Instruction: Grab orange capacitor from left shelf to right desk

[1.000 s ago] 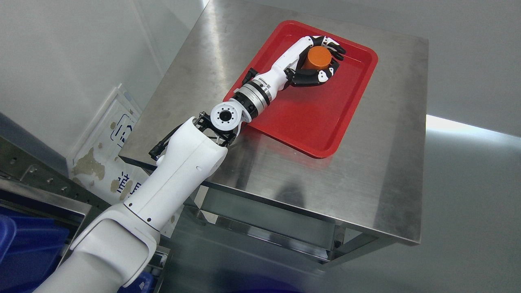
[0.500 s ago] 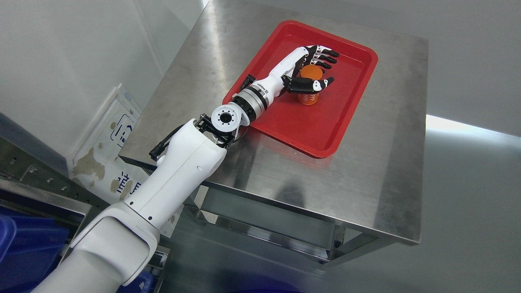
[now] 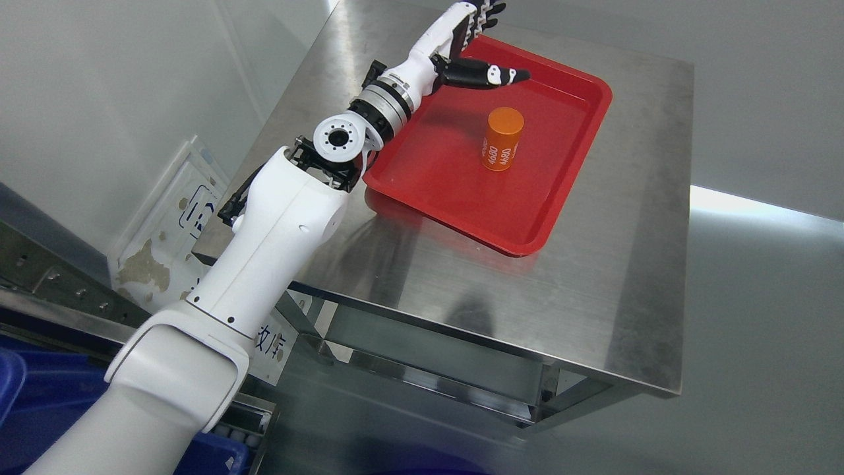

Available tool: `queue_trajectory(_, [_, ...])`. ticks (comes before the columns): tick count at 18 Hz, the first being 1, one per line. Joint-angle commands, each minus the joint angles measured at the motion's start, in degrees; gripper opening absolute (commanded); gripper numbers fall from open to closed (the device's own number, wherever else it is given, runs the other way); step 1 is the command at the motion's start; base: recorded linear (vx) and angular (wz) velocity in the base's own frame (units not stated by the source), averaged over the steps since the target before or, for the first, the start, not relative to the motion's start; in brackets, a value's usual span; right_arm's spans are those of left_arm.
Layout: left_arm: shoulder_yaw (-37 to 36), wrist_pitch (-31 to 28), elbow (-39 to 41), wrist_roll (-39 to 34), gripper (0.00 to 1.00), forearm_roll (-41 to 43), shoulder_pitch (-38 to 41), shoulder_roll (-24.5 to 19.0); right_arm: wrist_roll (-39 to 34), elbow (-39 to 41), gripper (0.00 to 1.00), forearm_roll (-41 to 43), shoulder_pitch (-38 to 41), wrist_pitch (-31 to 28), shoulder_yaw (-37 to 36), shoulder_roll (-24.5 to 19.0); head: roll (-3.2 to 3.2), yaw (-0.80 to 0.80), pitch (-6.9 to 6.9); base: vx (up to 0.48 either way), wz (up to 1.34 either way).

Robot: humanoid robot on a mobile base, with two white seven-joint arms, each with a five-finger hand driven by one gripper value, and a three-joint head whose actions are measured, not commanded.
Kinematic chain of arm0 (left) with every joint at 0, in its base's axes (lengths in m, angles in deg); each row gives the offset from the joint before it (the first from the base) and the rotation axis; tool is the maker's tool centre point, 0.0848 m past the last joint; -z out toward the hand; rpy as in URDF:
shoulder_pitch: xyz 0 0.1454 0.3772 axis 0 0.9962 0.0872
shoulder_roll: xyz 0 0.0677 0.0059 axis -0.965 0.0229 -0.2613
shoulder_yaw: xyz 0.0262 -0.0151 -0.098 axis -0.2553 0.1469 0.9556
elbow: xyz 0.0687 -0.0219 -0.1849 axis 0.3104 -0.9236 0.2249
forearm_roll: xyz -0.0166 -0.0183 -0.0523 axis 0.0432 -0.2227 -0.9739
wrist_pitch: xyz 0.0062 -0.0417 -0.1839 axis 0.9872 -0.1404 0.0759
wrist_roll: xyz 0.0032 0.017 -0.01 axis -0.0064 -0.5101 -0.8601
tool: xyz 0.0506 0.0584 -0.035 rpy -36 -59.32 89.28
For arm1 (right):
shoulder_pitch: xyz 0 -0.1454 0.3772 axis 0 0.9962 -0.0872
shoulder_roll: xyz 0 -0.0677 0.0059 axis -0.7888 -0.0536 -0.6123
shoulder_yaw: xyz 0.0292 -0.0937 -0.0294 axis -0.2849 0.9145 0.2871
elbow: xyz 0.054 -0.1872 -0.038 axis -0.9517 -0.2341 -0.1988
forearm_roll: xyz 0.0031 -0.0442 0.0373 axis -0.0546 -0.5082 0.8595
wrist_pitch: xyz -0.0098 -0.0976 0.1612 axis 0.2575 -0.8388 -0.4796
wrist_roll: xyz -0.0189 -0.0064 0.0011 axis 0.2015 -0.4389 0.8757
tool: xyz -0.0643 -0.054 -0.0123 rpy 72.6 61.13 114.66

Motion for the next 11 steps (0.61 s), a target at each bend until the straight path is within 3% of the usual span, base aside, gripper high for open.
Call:
queue_trajectory(1, [18.64,-1.74,11.12,0.52,1.0,-0.07,4.37,-1.0,-0.02,1.0,1.0,-0.35,1.32,0.01,-0.61,1.0,0.0,0.0,0.0,0.0,0.0])
queue_trajectory(6, [27.95,-13.07,24.67,7.8,1.0,-0.24,15.78,-1.0,-0.02,1.0,1.0,-0.35,1.32,0.01,-0.61,1.0,0.0,0.0,0.0,0.0,0.0])
queue_trajectory(11, [31.48,-13.44,30.05,9.76,1.0,-0.24,24.41,-1.0,-0.02,1.0,1.0,-0.35,1.32,0.01,-0.61,1.0,0.0,0.0,0.0,0.0,0.0])
